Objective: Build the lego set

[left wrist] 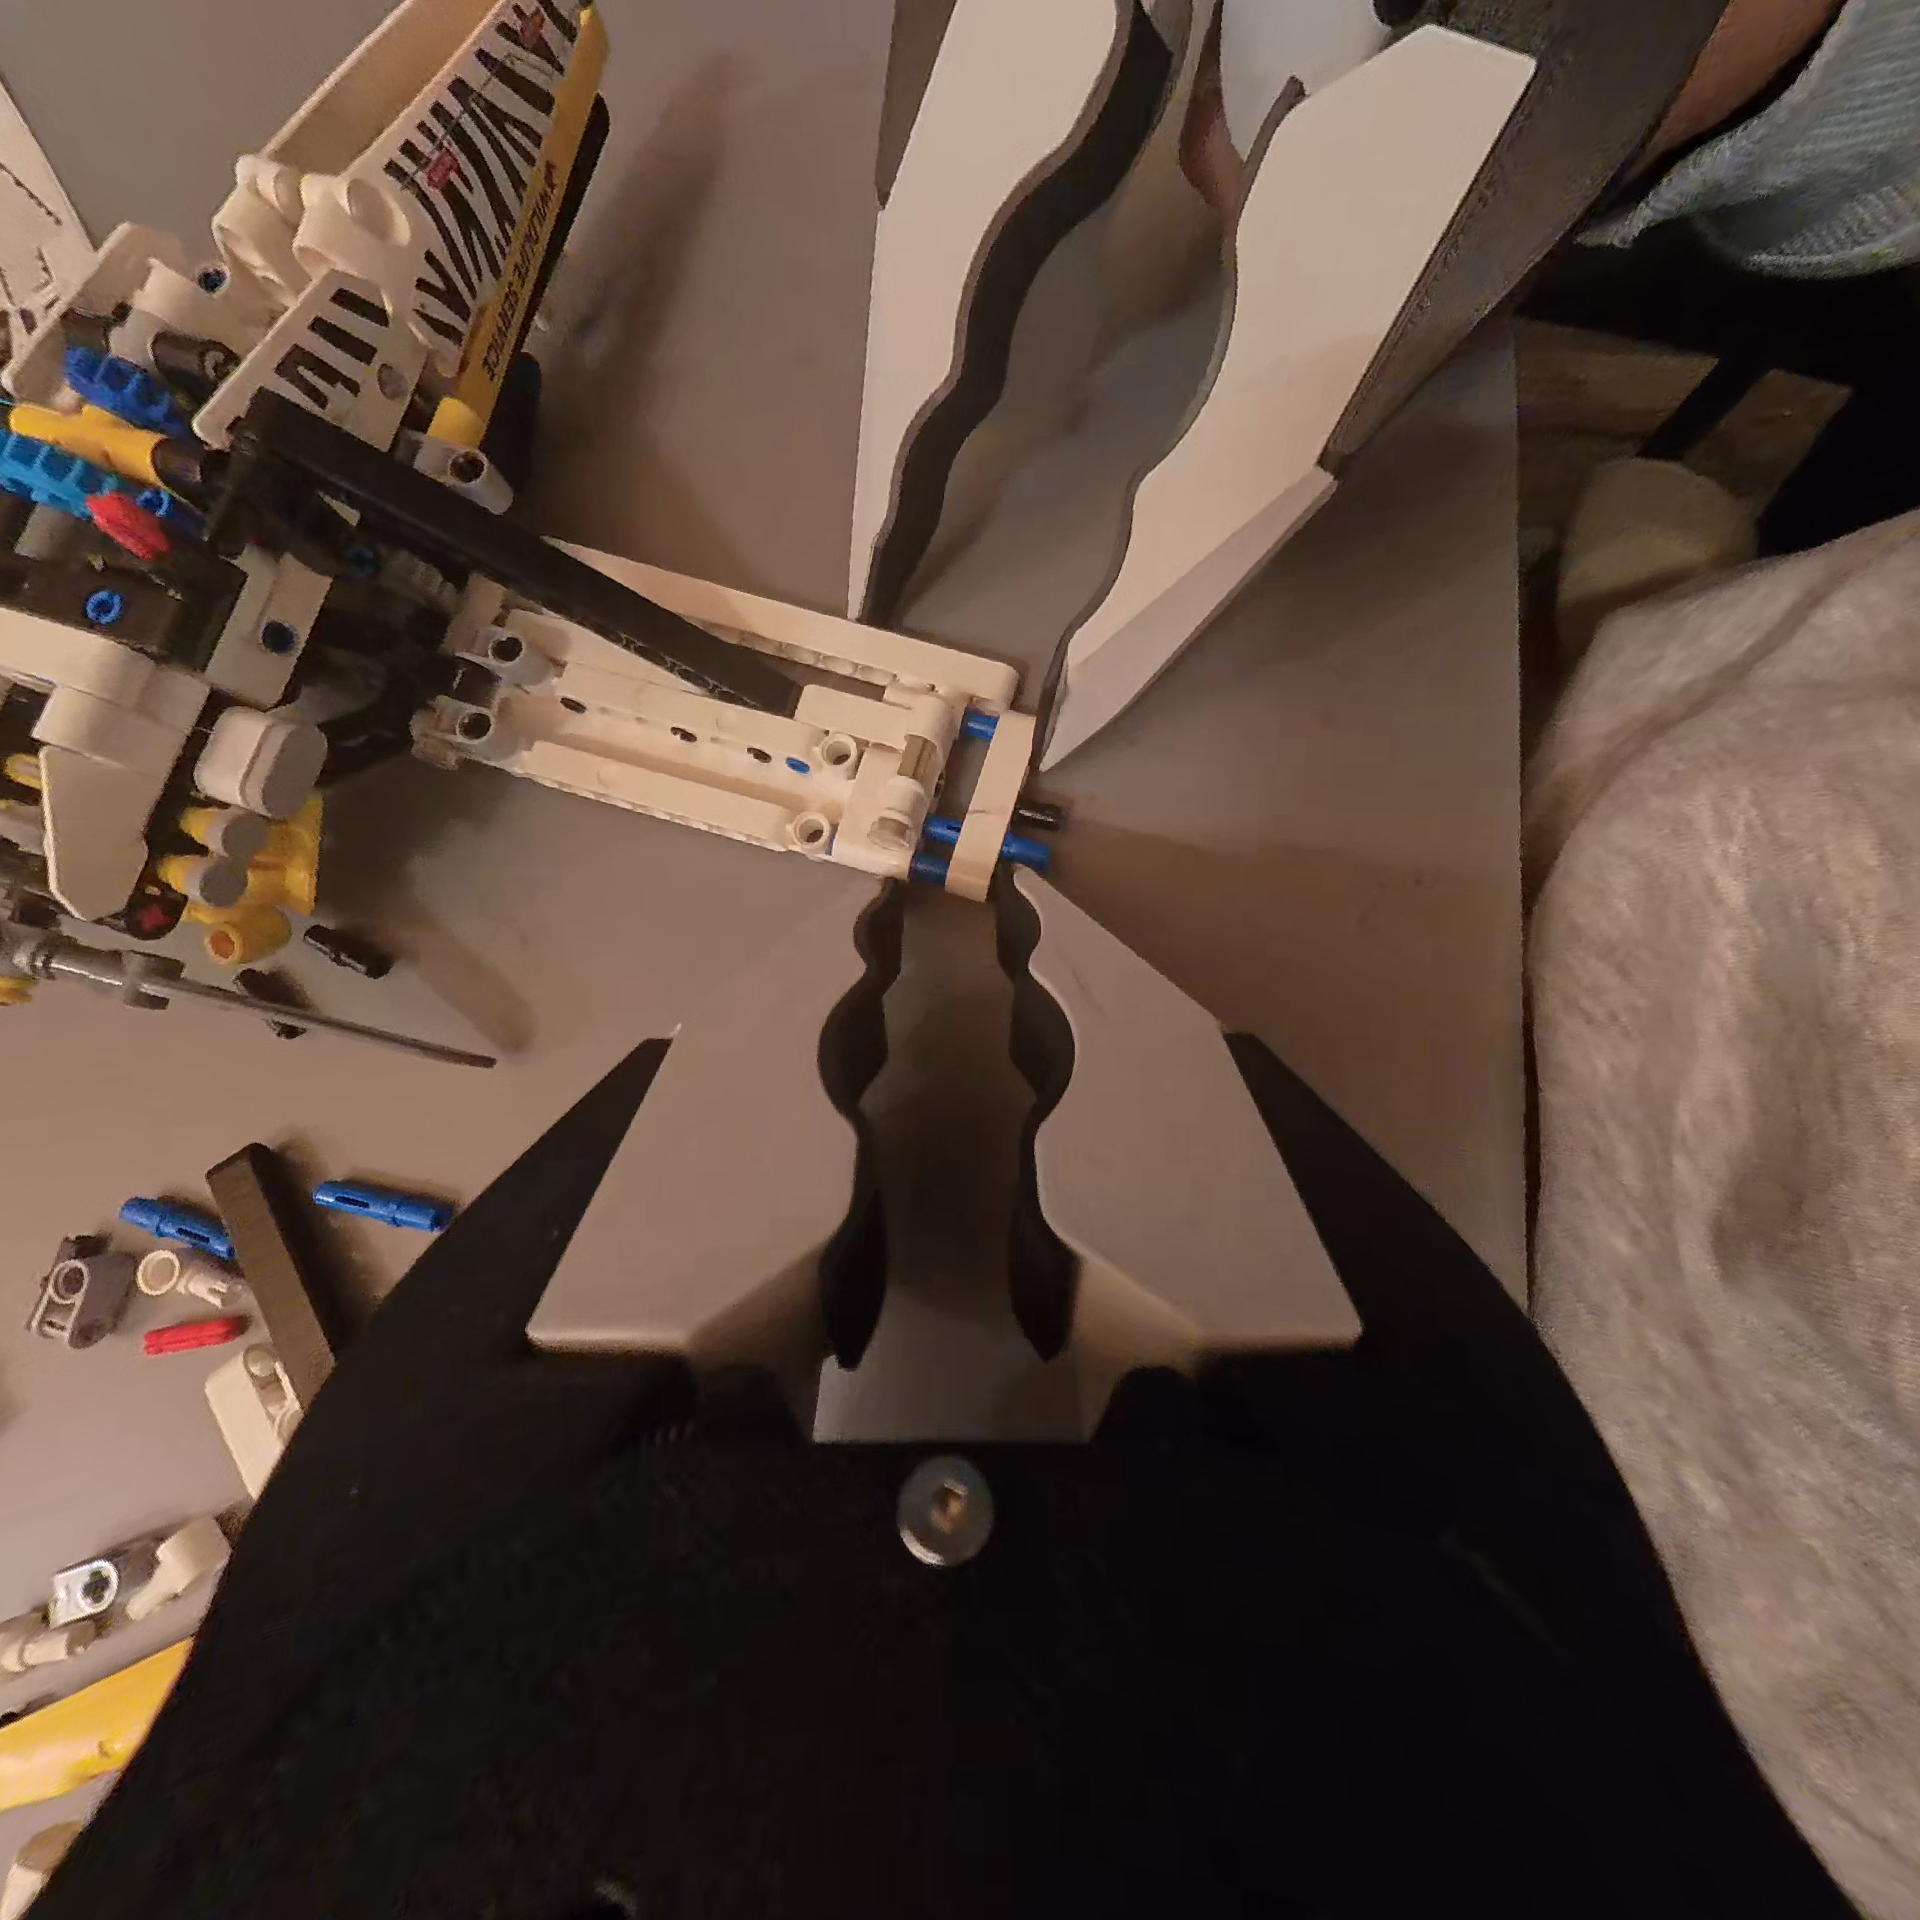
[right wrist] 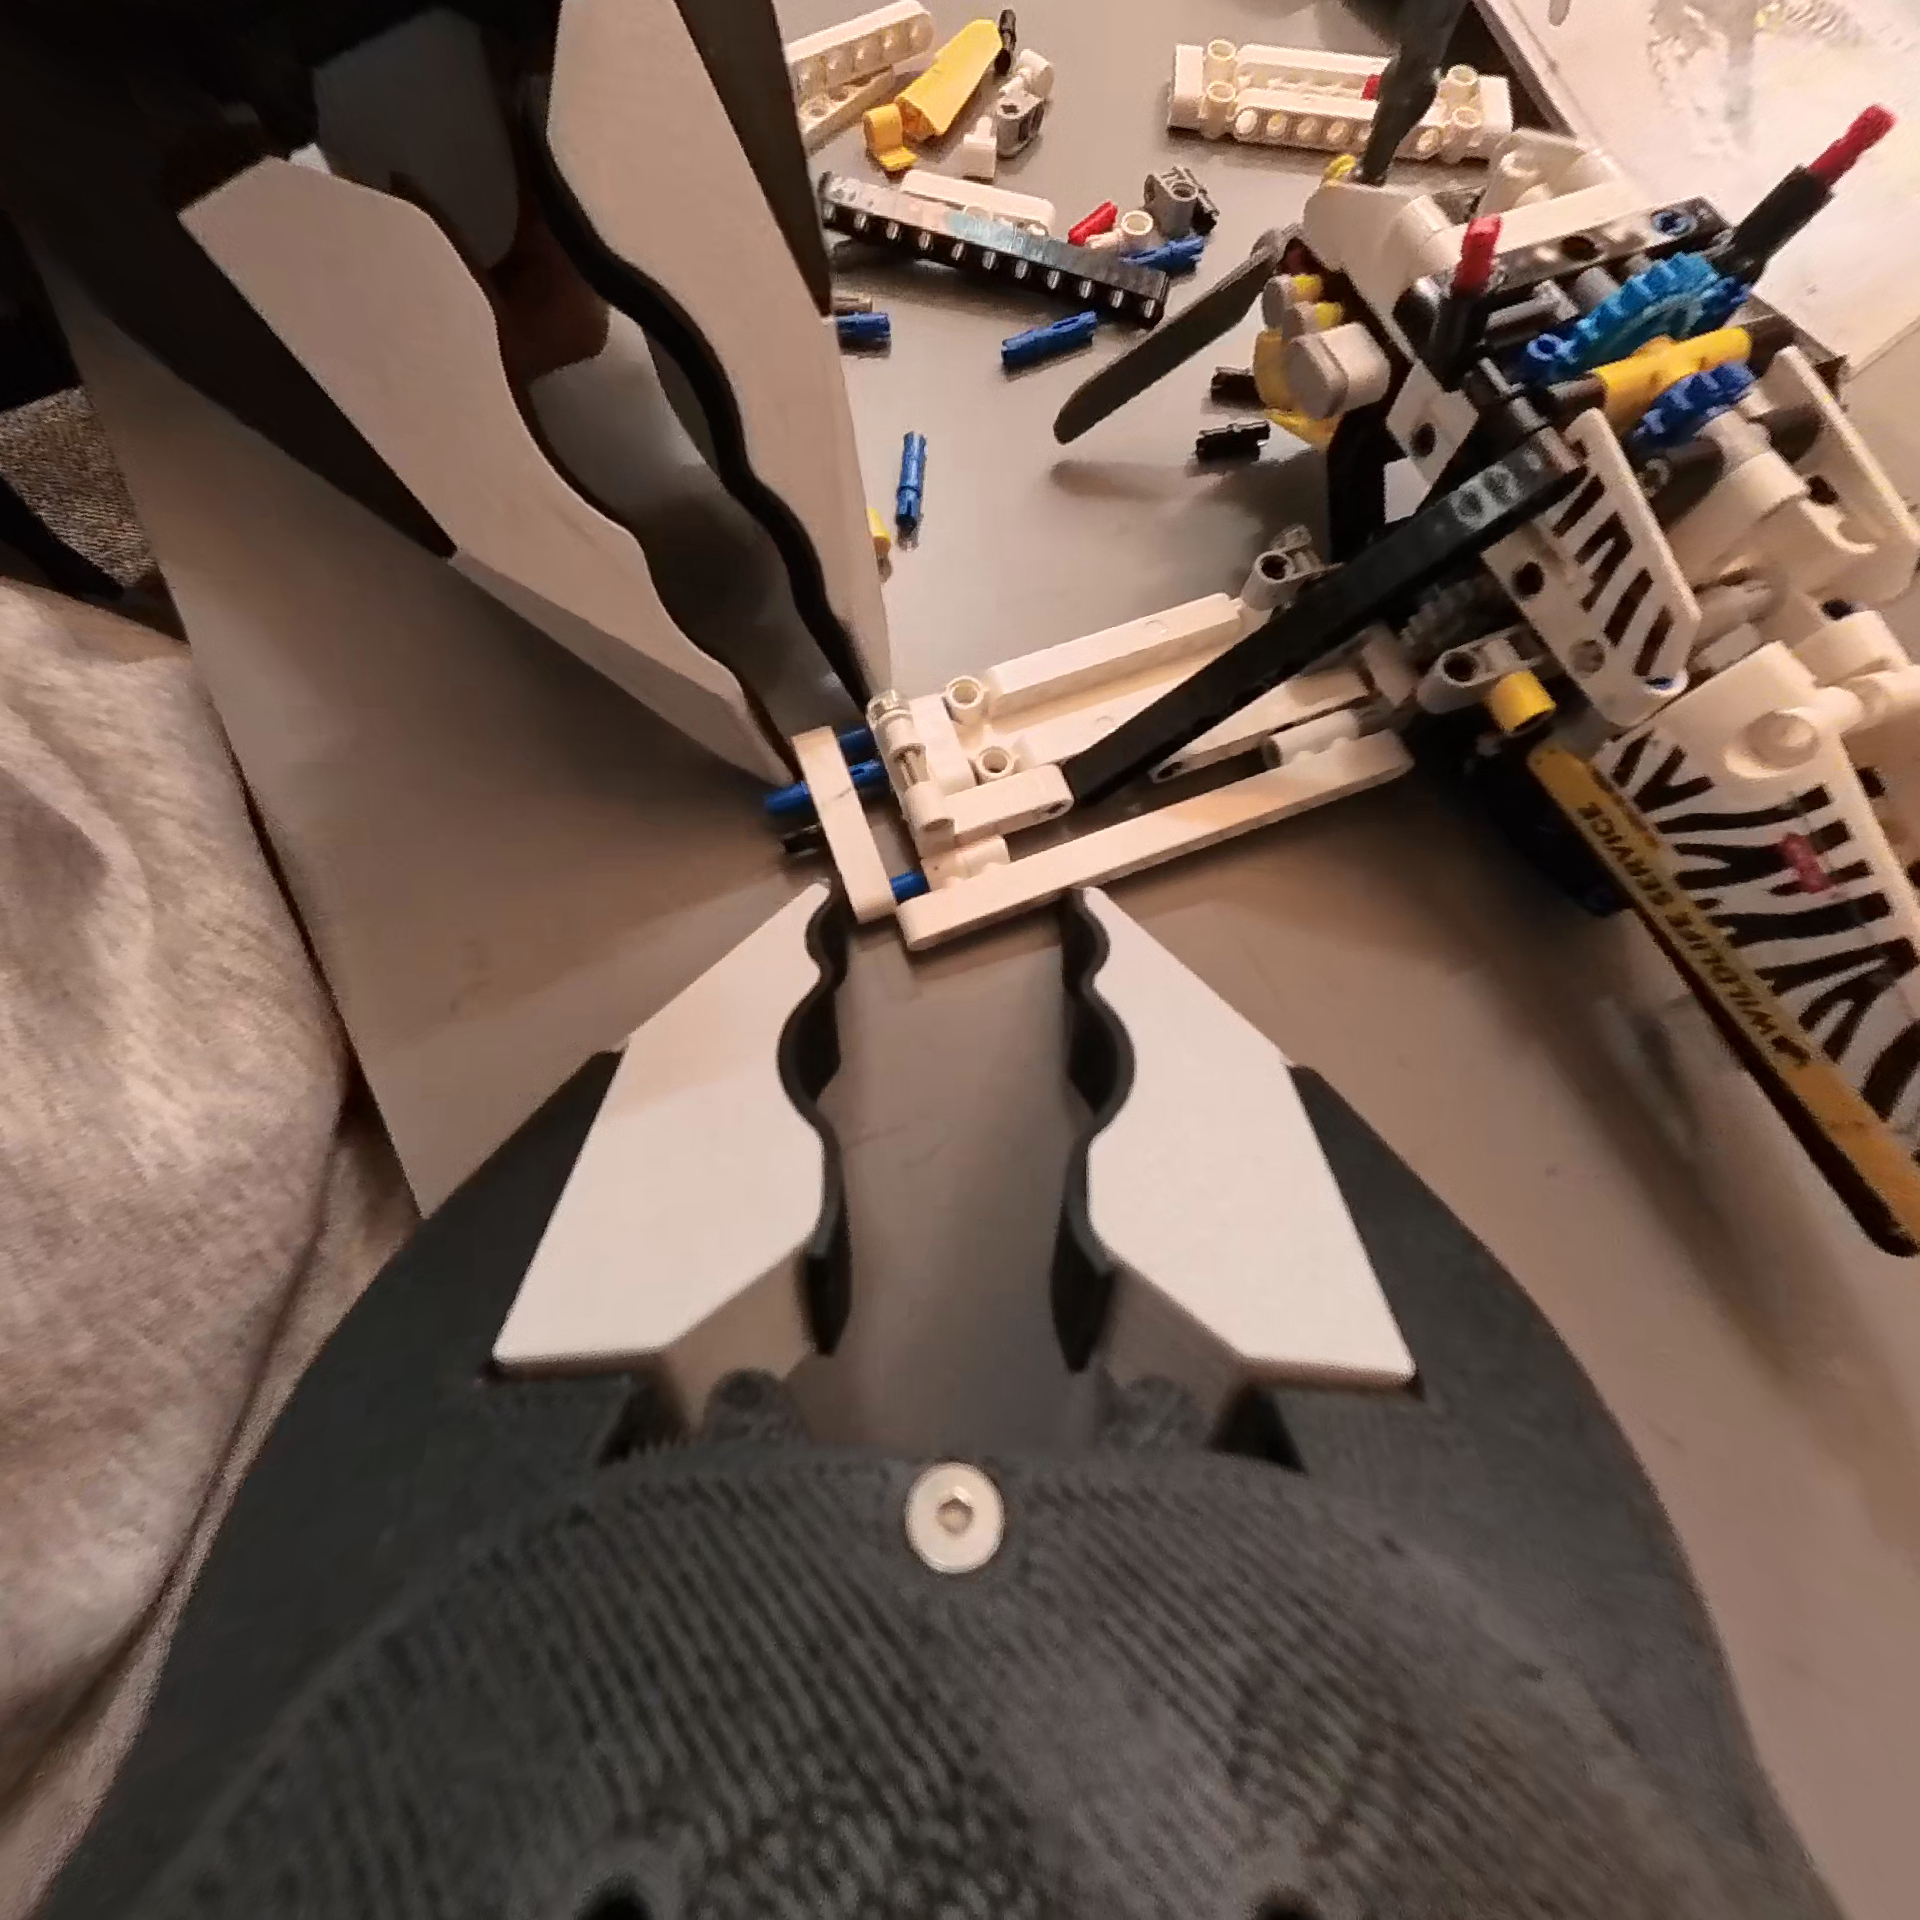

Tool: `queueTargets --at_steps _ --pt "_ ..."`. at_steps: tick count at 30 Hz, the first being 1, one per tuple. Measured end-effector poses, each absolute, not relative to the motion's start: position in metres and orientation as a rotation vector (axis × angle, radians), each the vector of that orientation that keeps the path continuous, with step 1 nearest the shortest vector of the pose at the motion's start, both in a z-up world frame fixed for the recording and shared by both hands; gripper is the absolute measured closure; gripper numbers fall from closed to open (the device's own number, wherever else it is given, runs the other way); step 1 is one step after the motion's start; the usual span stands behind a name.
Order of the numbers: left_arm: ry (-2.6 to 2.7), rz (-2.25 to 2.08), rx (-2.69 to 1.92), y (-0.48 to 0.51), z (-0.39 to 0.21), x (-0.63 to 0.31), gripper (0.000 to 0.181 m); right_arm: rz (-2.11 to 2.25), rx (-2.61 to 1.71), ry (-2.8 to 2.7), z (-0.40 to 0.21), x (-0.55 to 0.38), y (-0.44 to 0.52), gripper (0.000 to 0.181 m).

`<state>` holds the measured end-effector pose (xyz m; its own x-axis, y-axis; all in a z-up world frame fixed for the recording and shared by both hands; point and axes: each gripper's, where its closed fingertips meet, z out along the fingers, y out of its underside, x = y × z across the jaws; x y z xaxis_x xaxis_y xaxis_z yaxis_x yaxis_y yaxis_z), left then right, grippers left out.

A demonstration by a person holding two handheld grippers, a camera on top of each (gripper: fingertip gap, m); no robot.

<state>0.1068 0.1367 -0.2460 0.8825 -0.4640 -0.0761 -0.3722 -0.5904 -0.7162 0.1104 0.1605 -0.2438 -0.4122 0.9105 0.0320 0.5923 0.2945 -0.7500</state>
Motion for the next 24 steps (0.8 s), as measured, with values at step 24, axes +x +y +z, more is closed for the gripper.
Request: queueTargets --at_steps 24 --pt "0.594 -0.16 -2.267 0.1368 -0.2463 0.1067 0.165 0.934 -1.334 -2.125 -0.2456 0.11 0.1602 0.141"
